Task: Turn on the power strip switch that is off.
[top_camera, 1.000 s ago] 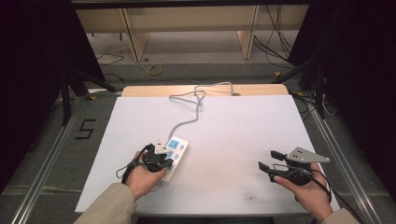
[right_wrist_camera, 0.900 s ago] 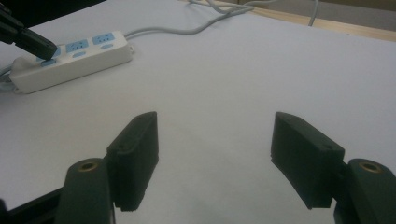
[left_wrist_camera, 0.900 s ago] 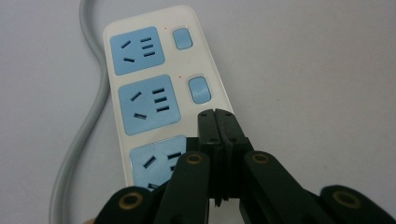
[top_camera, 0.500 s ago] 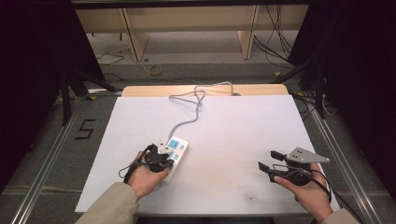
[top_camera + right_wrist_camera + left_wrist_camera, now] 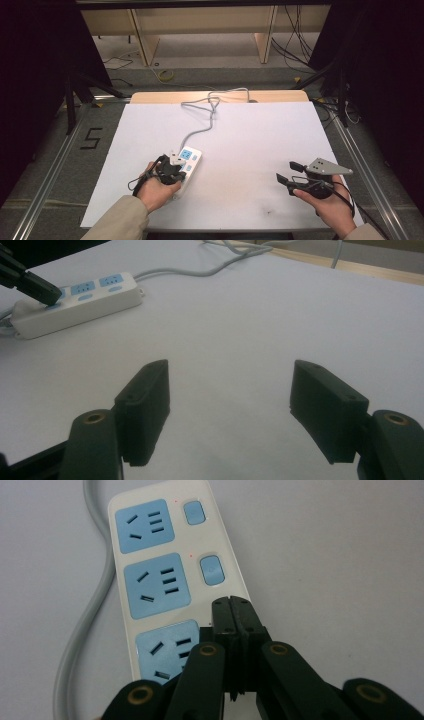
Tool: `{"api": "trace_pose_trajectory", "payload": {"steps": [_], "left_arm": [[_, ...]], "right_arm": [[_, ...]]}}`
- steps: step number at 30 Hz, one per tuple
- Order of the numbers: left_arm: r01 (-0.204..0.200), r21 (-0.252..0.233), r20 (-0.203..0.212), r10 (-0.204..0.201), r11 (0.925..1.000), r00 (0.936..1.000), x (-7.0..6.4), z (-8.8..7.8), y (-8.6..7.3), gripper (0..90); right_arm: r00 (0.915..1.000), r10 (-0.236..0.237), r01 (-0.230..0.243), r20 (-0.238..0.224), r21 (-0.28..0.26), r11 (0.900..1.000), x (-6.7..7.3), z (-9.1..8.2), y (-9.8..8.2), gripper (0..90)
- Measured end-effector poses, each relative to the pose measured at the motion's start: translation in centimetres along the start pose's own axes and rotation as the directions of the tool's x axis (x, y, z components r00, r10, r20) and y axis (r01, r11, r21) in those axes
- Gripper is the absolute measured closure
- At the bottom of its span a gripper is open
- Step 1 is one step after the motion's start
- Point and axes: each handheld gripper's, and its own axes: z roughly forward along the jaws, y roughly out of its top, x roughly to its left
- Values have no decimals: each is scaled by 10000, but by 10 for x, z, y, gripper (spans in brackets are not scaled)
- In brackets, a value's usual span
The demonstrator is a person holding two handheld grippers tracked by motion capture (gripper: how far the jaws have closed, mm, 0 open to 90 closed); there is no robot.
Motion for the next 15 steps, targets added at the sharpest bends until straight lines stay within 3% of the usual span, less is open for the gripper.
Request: {"api": "trace_pose_trajectory", "payload": {"steps": [15], "left_arm": [[308, 292, -141, -304, 9991, 9994, -2, 1, 4, 900]], "right_arm": [[10000, -6, 6, 12, -3, 10000, 0, 0, 0, 329]]}}
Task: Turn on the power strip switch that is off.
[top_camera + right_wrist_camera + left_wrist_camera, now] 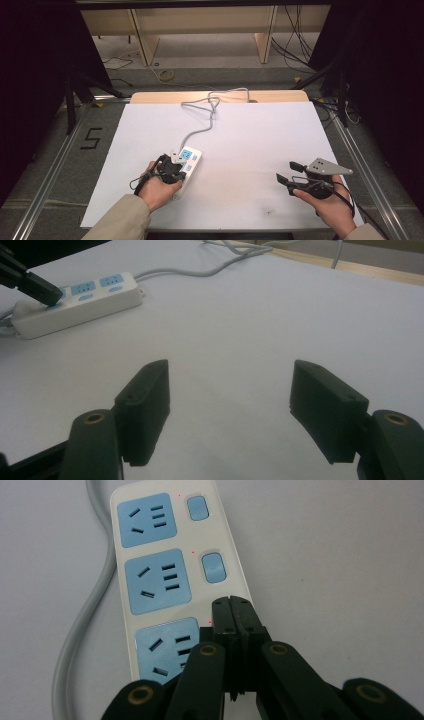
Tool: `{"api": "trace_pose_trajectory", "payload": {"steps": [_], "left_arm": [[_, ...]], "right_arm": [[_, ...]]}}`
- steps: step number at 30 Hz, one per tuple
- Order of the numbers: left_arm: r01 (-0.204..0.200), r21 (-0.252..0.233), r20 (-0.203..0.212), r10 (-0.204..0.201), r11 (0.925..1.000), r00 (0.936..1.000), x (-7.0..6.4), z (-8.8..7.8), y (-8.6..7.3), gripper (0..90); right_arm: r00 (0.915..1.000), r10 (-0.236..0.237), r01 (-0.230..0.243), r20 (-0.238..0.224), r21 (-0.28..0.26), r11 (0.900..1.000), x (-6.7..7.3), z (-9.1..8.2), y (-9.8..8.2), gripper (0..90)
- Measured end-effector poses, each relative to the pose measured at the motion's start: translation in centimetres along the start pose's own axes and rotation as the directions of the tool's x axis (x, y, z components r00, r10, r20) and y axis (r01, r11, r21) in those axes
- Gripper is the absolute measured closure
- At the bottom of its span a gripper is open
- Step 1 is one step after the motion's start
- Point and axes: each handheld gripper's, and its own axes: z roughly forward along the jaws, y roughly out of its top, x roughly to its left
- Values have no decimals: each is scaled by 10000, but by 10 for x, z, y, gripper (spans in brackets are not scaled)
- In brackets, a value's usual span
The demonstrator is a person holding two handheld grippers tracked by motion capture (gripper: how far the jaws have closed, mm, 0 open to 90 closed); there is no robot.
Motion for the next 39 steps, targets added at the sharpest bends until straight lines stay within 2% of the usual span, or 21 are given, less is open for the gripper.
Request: {"api": "trace_pose_trajectory", "payload": {"steps": [7, 25, 39], "left_arm": [[-35, 177, -50, 36, 9998, 10000, 0, 0, 2, 900], [239, 566, -33, -238, 9981, 9997, 0, 2, 8, 900], [159, 789, -77, -154, 9968, 9999, -1, 2, 11, 900]], "right_arm": [[10000, -12, 12, 4, 5, 10000, 0, 0, 0, 329], [10000, -43, 43, 23, 17, 10000, 1, 0, 0, 330], [10000, -50, 50, 29, 24, 10000, 1, 0, 0, 331]]}}
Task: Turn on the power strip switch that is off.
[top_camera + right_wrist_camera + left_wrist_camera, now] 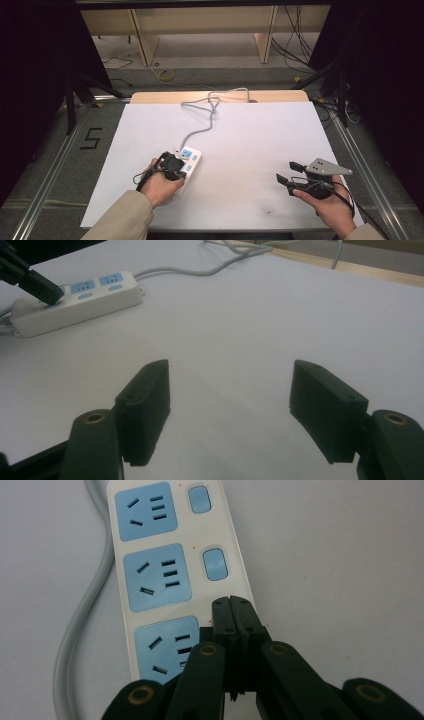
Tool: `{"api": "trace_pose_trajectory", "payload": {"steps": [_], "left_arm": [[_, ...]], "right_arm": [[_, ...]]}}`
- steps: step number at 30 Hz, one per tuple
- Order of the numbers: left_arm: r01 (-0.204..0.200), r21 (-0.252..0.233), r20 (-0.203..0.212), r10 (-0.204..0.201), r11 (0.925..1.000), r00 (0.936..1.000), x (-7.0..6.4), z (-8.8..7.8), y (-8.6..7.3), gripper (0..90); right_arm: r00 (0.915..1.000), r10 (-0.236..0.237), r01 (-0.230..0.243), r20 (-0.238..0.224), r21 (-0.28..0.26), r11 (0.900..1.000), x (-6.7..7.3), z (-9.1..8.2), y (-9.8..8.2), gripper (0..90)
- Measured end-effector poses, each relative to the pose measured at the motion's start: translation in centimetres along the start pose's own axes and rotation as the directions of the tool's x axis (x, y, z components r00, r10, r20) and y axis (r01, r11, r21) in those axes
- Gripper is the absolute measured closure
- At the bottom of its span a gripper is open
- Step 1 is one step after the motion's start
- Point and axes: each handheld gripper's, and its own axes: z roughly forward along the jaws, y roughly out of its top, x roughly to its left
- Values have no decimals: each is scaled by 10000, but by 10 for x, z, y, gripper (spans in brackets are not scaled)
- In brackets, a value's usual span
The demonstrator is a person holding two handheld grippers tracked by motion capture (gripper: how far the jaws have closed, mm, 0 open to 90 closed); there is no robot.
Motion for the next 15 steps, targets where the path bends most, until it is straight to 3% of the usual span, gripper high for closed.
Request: {"api": "trace_pose_trajectory", "payload": {"steps": [15], "left_arm": [[-216, 200, -142, 219, 9996, 9997, -2, 1, 2, 900]], "right_arm": [[10000, -4, 4, 11, -19, 10000, 0, 0, 0, 332]]}}
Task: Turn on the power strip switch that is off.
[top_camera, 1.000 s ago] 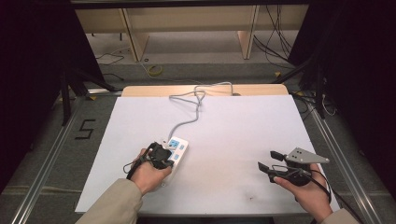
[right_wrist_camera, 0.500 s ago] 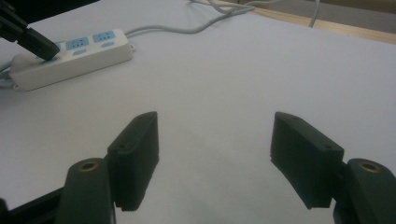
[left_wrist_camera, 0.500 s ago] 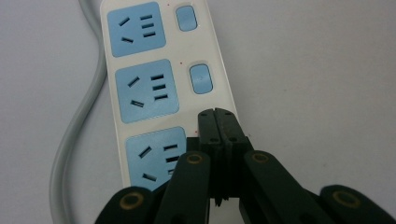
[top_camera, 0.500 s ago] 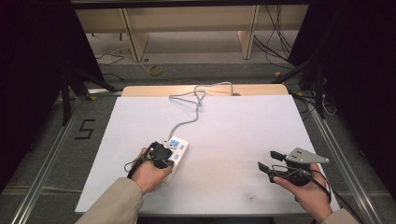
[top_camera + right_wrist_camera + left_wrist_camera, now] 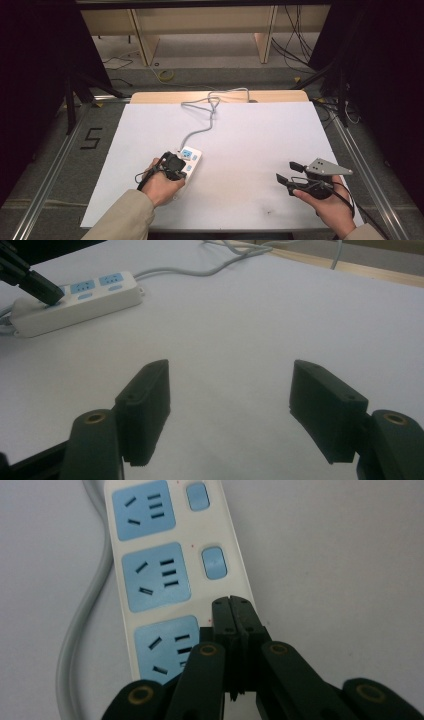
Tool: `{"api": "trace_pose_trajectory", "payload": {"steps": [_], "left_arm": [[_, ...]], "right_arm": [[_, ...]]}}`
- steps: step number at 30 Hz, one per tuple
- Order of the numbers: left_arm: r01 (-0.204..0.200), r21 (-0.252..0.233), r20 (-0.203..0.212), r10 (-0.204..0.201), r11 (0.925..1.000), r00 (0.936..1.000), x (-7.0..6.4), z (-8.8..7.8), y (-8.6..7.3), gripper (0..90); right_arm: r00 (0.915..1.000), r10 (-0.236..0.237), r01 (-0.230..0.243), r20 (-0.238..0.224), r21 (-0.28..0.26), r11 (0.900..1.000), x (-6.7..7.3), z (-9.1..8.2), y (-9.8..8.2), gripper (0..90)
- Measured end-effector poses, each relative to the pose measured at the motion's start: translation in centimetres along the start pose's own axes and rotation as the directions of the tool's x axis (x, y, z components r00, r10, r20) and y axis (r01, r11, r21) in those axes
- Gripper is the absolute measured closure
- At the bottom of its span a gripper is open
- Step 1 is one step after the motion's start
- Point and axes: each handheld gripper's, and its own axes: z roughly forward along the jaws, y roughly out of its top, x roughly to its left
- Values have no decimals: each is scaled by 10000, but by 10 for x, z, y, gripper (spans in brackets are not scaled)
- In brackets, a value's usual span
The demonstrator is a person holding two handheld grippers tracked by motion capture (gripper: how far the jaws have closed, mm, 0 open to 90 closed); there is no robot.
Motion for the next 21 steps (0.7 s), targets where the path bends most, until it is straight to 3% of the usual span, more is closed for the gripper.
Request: {"api": "trace_pose_trajectory", "payload": {"steps": [10, 17, 21], "left_arm": [[-118, -39, -79, 117, 9999, 9999, -1, 0, 0, 900], [-441, -277, -422, 429, 9986, 9982, -5, 2, -1, 900], [1, -291, -26, -1, 9996, 10000, 1, 1, -1, 900]], "right_arm": [[10000, 1, -1, -8, -3, 10000, 0, 0, 0, 332], [10000, -10, 10, -13, -11, 10000, 0, 0, 0, 332], [10000, -33, 33, -28, -20, 10000, -1, 0, 0, 332]]}}
